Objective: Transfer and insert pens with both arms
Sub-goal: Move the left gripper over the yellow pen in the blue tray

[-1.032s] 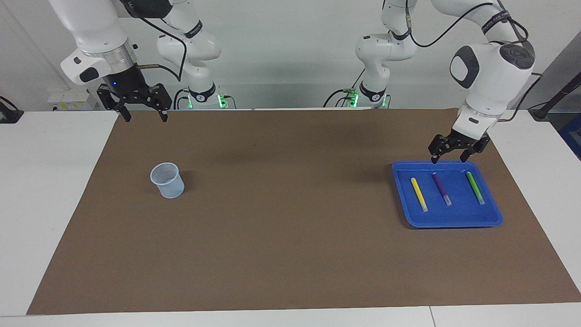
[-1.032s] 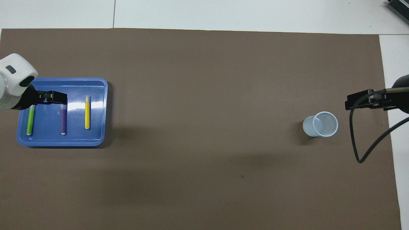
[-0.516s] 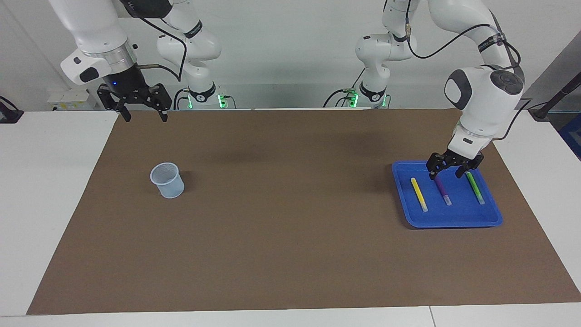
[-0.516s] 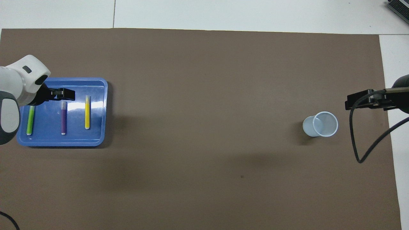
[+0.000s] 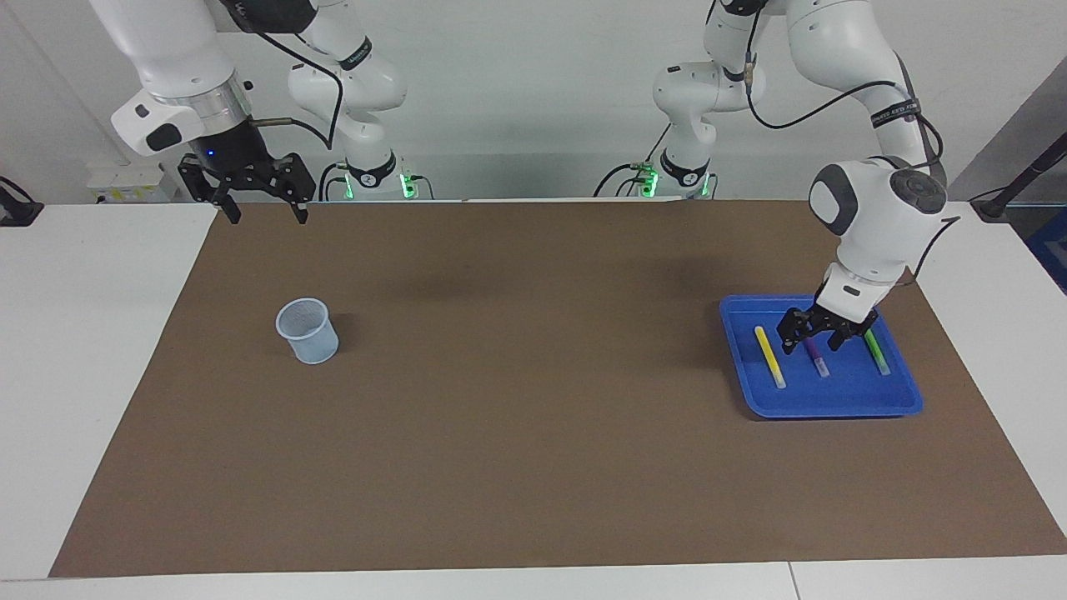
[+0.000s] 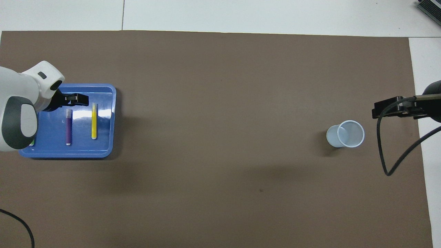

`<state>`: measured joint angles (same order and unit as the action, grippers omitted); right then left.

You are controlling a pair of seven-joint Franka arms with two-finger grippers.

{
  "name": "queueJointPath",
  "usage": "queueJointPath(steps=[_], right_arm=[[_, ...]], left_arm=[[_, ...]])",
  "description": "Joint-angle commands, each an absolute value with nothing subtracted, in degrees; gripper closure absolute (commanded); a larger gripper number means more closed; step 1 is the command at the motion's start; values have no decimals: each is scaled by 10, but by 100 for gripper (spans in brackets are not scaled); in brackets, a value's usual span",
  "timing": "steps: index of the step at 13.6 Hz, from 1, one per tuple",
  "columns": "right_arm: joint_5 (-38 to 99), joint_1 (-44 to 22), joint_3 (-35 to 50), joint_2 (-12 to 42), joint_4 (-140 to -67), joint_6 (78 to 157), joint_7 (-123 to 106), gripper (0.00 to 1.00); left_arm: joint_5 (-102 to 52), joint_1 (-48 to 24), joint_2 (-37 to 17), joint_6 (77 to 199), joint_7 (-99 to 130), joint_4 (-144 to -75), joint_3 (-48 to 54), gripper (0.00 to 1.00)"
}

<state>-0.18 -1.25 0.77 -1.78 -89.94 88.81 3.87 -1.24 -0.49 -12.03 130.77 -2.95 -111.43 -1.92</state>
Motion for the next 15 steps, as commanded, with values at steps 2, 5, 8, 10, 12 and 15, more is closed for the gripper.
queueJointPath(steps=[2,5,8,10,12,15], right_arm=[[13,-8,8,-22,-899,886,42,0],[13,-8,8,-22,-899,886,42,0],[13,-8,8,-22,-899,886,42,0],[13,-8,8,-21,-899,886,42,0],[13,-8,8,-22,-899,886,42,0],[13,-8,8,-21,-899,886,42,0]], left_arm=[[-19,-2,-147,1353,-32,-1120,-18,8],[-19,-3,-175,1387,-32,-1121,-18,10],[-25,-2,-182,1395,-32,-1121,-18,10],[-25,-2,-185,1396,-32,-1123,-18,11],[-35,5,-185,1396,-32,-1140,-18,12],[-47,2,-183,1383,-29,-1147,-17,12]])
